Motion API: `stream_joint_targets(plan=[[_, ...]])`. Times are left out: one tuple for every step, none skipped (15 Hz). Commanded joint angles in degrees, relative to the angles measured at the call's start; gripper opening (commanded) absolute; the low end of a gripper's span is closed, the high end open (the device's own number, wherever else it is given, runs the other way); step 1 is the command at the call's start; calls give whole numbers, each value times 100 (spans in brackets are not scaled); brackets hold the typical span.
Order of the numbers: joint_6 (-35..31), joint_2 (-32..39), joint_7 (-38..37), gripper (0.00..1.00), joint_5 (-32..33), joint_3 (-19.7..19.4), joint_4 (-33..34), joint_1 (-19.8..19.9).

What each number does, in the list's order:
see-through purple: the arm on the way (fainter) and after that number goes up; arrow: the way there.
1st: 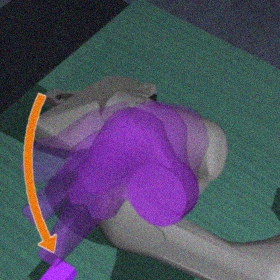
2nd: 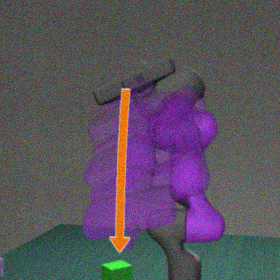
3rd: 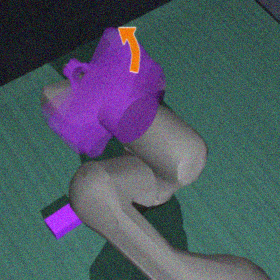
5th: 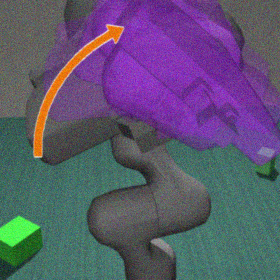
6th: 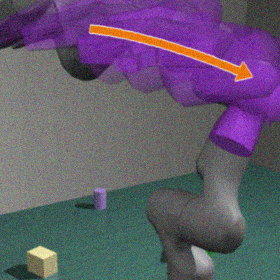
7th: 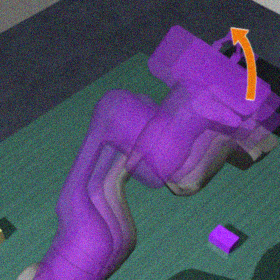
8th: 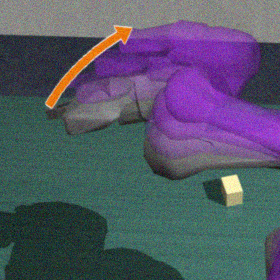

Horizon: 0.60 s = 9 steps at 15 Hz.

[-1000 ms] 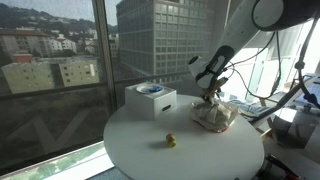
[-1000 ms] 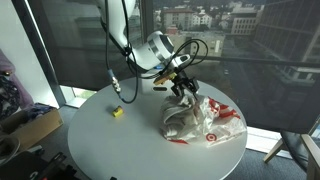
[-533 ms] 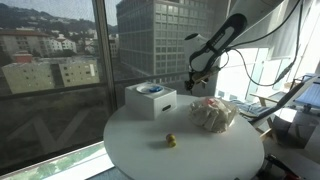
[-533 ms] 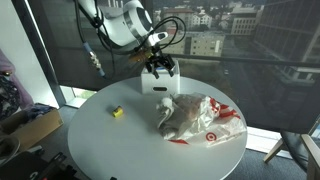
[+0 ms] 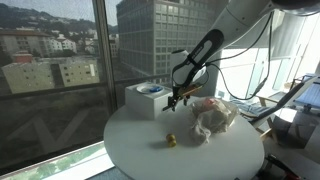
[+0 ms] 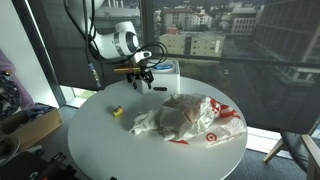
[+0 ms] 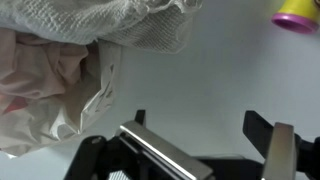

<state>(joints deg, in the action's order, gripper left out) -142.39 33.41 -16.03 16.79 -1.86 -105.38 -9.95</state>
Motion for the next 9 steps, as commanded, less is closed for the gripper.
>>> stream_joint_targets(plan=[[243,621,477,100,-196,-36,749,150],[309,745,531,100,-216,-58,880,184],[359,820,544,100,-227,-83,940,204],[395,861,527,100,-230,-113,966,219],[387,817,560,100,-276,-87,896,267],[378,776,589,100,-318,-70,822,316],[395,787,622,100,-363,-70,800,366],[432,844,616,100,-396,-98,849,385],[473,923,605,100,-402,-130,928,391]])
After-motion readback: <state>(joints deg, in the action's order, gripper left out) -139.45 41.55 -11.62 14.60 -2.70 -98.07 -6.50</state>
